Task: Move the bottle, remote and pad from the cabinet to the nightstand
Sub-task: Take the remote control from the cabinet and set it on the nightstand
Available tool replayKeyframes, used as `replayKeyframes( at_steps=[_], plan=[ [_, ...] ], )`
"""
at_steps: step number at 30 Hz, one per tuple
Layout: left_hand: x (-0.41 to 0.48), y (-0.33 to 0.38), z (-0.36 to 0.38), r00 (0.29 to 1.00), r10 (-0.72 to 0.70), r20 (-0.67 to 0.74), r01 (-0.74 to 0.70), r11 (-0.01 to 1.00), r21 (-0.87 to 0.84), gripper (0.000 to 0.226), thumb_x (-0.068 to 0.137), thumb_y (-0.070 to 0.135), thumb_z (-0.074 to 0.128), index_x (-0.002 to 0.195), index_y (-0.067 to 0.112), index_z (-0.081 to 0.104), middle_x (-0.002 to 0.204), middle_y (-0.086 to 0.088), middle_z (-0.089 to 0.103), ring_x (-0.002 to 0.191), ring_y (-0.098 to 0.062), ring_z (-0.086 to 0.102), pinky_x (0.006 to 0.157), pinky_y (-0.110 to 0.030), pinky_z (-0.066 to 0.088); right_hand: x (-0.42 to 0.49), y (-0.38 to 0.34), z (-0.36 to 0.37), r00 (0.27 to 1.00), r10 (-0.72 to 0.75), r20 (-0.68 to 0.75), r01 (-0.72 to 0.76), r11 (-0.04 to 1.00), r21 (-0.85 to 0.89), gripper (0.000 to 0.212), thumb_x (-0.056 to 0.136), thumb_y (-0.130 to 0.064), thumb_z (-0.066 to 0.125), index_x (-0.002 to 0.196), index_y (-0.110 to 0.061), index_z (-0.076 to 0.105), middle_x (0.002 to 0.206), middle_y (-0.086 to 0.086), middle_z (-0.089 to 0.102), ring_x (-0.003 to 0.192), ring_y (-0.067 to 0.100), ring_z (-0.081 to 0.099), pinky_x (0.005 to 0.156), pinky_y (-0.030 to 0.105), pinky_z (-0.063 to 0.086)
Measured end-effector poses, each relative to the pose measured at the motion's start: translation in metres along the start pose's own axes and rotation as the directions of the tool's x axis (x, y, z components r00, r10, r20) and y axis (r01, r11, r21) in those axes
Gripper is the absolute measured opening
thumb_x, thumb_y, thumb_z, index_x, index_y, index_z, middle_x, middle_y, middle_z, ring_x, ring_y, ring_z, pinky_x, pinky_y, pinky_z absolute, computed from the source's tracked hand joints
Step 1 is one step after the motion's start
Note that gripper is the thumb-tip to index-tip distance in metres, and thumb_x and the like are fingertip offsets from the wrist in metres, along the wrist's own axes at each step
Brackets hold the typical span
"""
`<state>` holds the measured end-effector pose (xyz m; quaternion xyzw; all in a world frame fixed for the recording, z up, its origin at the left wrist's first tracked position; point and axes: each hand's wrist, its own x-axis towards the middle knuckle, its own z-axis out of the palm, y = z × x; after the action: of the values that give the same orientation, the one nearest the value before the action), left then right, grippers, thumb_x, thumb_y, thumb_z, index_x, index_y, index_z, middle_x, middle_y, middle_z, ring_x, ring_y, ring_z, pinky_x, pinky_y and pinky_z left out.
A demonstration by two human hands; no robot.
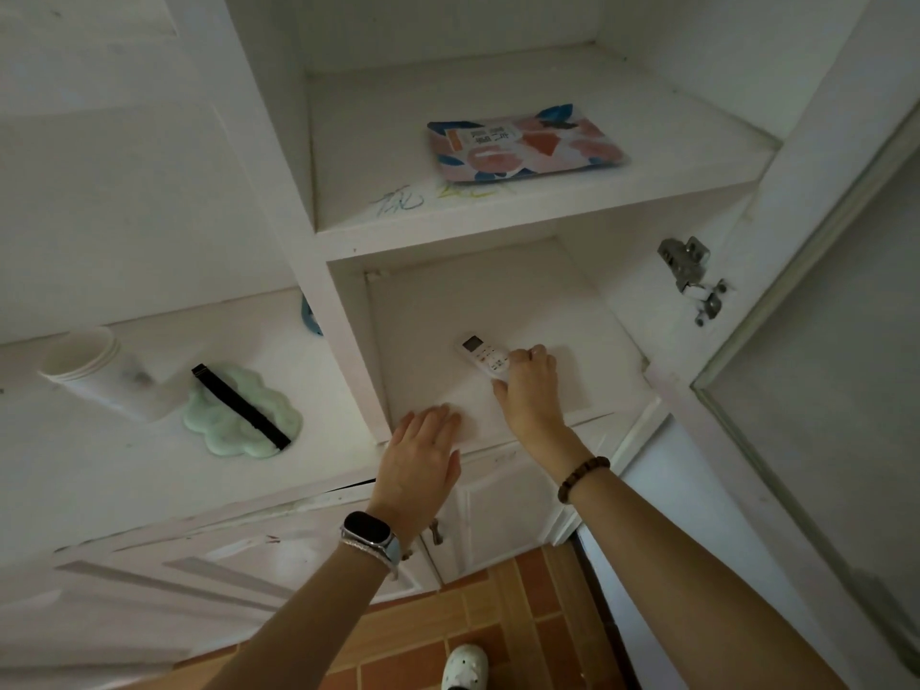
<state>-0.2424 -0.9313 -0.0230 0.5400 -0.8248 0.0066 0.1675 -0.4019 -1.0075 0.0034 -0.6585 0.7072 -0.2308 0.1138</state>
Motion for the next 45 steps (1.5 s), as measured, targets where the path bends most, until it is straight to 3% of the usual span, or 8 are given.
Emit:
replayKeyframes(
  at_steps=[3,7,11,15,29,36,41,45],
  plan=[
    [0.003,0.002,-0.005,0.999,-0.049,0.011,0.049,0.998,-0.039,0.048,0.083,0.016,0.063,0.128,0.008,0.051,0.125,-0.01,0.059,0.113,-0.027,0.056,0.106,-0.044,0.039,-0.01,0.009,-0.015,0.999,-0.049,0.021,0.048,0.997,0.065,0.04,0.091,-0.016,0.063,0.125,-0.001,0.051,0.121,0.016,0.049,0.112,0.027,0.046,0.092,0.029,0.044],
    [0.015,0.01,-0.02,0.988,-0.149,-0.035,0.141,0.973,-0.182,0.044,0.088,0.011,0.056,0.13,0.004,0.047,0.123,-0.014,0.058,0.107,-0.03,0.057,0.094,-0.043,0.048,-0.034,0.018,-0.04,0.984,-0.178,0.031,0.169,0.969,0.179,0.042,0.088,-0.01,0.065,0.127,-0.005,0.051,0.119,0.012,0.049,0.111,0.022,0.045,0.088,0.023,0.04],
    [0.024,0.019,-0.027,0.954,-0.287,-0.086,0.236,0.896,-0.375,0.039,0.087,0.007,0.054,0.126,0.007,0.051,0.118,-0.014,0.059,0.099,-0.032,0.06,0.084,-0.045,0.051,-0.064,0.025,-0.052,0.967,-0.253,0.021,0.242,0.944,0.222,0.043,0.087,-0.007,0.066,0.127,-0.005,0.051,0.12,0.011,0.048,0.112,0.022,0.045,0.093,0.031,0.048],
    [0.014,0.033,-0.03,0.934,-0.325,-0.146,0.224,0.855,-0.468,0.032,0.088,0.006,0.054,0.119,0.01,0.056,0.112,-0.006,0.063,0.099,-0.021,0.06,0.085,-0.032,0.049,-0.089,0.031,-0.054,0.96,-0.279,0.019,0.267,0.935,0.232,0.045,0.086,-0.008,0.068,0.127,-0.005,0.051,0.12,0.011,0.049,0.114,0.023,0.046,0.093,0.036,0.05],
    [-0.114,0.033,-0.049,0.845,-0.497,-0.199,0.36,0.803,-0.476,0.039,0.088,0.0,0.054,0.126,0.01,0.053,0.112,-0.004,0.062,0.101,-0.016,0.057,0.089,-0.025,0.043,-0.163,-0.004,-0.038,0.869,-0.466,0.169,0.418,0.872,0.255,0.048,0.089,-0.014,0.066,0.133,-0.011,0.047,0.127,0.006,0.044,0.121,0.015,0.041,0.095,0.021,0.043],
    [-0.214,0.01,-0.093,0.725,-0.627,-0.285,0.505,0.765,-0.399,0.037,0.089,0.004,0.052,0.125,0.01,0.053,0.112,-0.002,0.06,0.102,-0.015,0.056,0.089,-0.025,0.043,-0.214,-0.076,-0.018,0.728,-0.637,0.254,0.553,0.764,0.332,0.048,0.088,-0.013,0.065,0.133,-0.008,0.048,0.127,0.009,0.045,0.121,0.02,0.041,0.097,0.015,0.026],
    [-0.323,-0.001,-0.137,0.603,-0.722,-0.341,0.647,0.692,-0.321,0.038,0.09,0.006,0.053,0.128,0.01,0.051,0.113,-0.005,0.06,0.102,-0.017,0.056,0.086,-0.023,0.041,-0.286,-0.148,0.003,0.565,-0.776,0.28,0.664,0.629,0.405,0.048,0.089,-0.017,0.065,0.132,-0.008,0.048,0.123,0.011,0.046,0.117,0.023,0.043,0.1,0.029,0.037],
    [-0.431,0.011,-0.171,0.459,-0.81,-0.366,0.778,0.565,-0.275,0.036,0.09,0.007,0.053,0.125,0.012,0.053,0.113,-0.006,0.062,0.099,-0.021,0.058,0.084,-0.027,0.042,-0.375,-0.197,0.016,0.42,-0.847,0.328,0.69,0.532,0.491,0.047,0.089,-0.019,0.065,0.132,-0.01,0.048,0.122,0.01,0.047,0.117,0.021,0.044,0.096,0.025,0.036]
  ],
)
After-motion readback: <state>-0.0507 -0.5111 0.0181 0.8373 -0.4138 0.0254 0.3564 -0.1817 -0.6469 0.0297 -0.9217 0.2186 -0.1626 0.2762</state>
